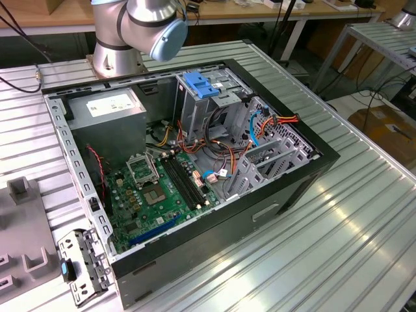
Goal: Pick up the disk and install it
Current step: 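Pick up the disk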
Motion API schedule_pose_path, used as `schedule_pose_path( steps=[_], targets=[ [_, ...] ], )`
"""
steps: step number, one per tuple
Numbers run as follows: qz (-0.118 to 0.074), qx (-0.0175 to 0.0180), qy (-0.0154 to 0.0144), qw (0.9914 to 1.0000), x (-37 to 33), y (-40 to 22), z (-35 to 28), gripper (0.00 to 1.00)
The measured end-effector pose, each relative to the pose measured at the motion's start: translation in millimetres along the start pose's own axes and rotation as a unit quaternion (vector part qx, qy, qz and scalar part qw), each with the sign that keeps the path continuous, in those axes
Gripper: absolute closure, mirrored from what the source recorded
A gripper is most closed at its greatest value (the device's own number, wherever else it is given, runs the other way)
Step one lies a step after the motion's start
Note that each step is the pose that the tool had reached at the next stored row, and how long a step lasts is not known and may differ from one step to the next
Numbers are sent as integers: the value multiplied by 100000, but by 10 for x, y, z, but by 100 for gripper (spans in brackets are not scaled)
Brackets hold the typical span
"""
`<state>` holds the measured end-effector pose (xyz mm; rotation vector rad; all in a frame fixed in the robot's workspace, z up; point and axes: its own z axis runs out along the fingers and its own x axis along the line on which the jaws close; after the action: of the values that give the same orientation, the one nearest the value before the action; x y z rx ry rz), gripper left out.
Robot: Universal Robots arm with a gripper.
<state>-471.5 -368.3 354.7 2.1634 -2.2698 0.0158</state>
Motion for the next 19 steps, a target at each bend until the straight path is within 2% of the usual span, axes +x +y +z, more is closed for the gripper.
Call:
schedule_pose_path(
  steps=[4,5,6,13,16,19],
  targets=[
    [-2896,28,-7,99958,-2,1,71,47],
    [-4827,50,-15,99883,-2,1,111,47],
    [-5211,55,-15,99864,-2,1,133,47],
    [-5161,58,-22,99867,-4,15,276,47],
    [-4411,27,-17,99903,-5,37,353,47],
    [-4045,-15,-22,99918,-6,38,393,47]
  ],
)
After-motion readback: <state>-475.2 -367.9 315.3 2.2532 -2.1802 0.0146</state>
